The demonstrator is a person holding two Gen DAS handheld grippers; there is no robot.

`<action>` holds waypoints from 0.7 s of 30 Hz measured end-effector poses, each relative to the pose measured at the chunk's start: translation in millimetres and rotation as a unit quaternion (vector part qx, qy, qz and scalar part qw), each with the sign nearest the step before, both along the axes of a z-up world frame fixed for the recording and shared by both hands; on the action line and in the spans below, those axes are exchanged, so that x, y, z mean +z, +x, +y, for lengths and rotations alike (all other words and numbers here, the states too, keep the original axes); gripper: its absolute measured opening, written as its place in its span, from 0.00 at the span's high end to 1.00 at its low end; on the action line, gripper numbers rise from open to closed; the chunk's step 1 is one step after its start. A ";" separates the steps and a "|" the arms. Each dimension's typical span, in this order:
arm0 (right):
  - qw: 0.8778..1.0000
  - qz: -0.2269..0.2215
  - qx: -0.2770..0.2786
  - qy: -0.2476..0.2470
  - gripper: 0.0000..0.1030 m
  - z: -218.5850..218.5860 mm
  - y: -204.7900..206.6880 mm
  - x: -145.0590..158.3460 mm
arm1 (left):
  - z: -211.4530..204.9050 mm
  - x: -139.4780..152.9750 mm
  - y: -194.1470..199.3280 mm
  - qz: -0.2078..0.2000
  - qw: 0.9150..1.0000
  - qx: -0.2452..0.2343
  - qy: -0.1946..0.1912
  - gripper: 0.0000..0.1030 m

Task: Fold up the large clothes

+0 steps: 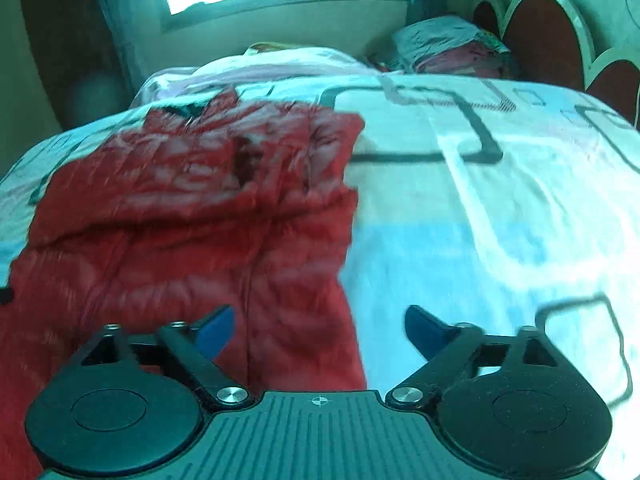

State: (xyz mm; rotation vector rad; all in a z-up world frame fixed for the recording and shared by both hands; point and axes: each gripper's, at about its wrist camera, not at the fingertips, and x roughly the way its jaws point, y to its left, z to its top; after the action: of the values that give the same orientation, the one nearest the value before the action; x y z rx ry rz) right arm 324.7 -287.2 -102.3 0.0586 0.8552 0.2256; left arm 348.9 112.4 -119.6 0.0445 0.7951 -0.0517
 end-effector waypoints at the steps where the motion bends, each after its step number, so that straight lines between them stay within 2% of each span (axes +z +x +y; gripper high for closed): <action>1: 1.000 0.003 0.003 0.004 0.22 -3.2 -7.4 -2.5 | -1.0 0.3 -6.8 -0.001 1.000 0.003 0.002 0.11; 7: 0.999 0.016 0.001 0.040 0.22 -32.0 -53.6 -8.7 | -15.4 3.1 -60.0 0.005 1.000 0.005 0.013 0.14; 10: 0.998 0.030 0.000 0.059 0.22 -48.4 -75.8 -10.0 | -17.7 2.3 -87.4 0.011 1.000 0.011 0.004 0.18; 11: 0.997 0.037 0.002 0.070 0.22 -54.1 -82.9 -11.0 | -16.3 1.1 -96.1 0.014 1.000 0.014 -0.002 0.19; 15: 0.993 0.056 0.011 0.106 0.22 -74.4 -111.8 -17.5 | -3.6 -4.1 -127.0 0.024 0.999 0.025 -0.042 0.37; 18: 0.987 0.066 0.012 0.144 0.22 -87.6 -130.8 -24.1 | 12.5 -2.1 -150.3 0.010 0.995 0.039 -0.086 0.37; 21: 0.982 0.069 0.007 0.173 0.22 -99.6 -140.1 -28.3 | 26.1 -3.2 -162.5 0.024 0.992 0.052 -0.108 0.38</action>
State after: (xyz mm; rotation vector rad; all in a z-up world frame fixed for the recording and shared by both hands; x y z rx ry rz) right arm 184.6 -386.8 -130.5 0.3985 0.9471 0.3850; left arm 186.4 138.4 -122.8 -0.2043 0.8340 -0.0410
